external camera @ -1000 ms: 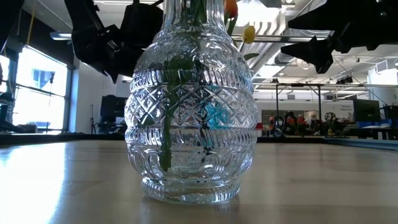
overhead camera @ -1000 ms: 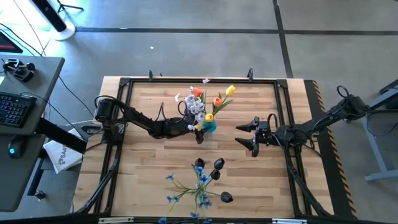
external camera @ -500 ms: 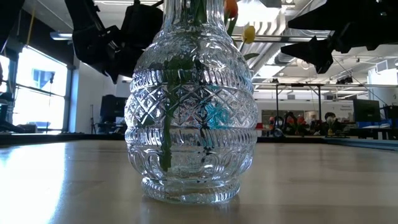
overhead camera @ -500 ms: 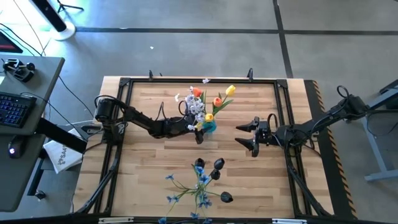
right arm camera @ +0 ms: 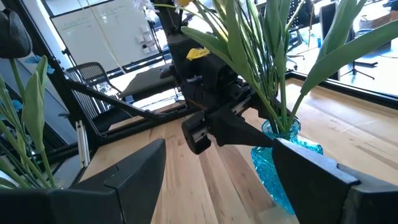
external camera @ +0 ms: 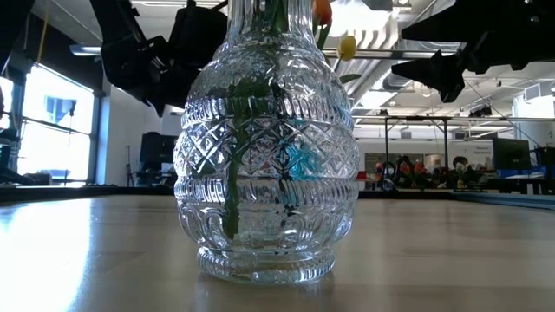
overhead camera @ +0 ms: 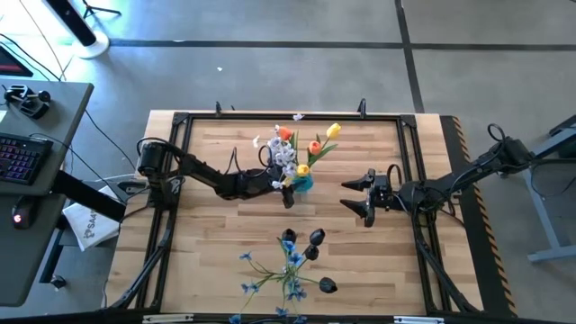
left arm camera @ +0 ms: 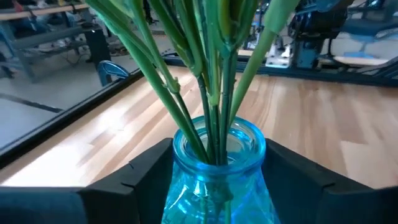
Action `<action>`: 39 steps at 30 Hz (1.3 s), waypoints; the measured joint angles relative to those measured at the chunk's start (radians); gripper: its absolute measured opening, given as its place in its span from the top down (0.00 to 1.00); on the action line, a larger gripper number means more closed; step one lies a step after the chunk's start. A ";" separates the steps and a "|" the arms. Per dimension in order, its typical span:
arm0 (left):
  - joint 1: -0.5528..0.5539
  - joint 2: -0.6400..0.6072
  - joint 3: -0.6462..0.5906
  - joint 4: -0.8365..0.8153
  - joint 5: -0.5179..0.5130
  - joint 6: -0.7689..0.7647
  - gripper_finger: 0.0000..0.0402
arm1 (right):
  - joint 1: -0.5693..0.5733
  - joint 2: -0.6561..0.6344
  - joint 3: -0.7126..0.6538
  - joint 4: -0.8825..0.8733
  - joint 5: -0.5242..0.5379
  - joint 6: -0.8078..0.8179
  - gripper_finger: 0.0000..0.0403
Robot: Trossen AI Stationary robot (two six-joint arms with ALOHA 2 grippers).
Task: Sort flowers into vase by color
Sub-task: Move the blue vase to the top left of the table
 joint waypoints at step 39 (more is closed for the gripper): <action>0.479 -0.668 -0.499 -0.334 -0.305 -0.180 0.53 | 0.000 0.000 0.000 -0.015 0.055 0.049 0.28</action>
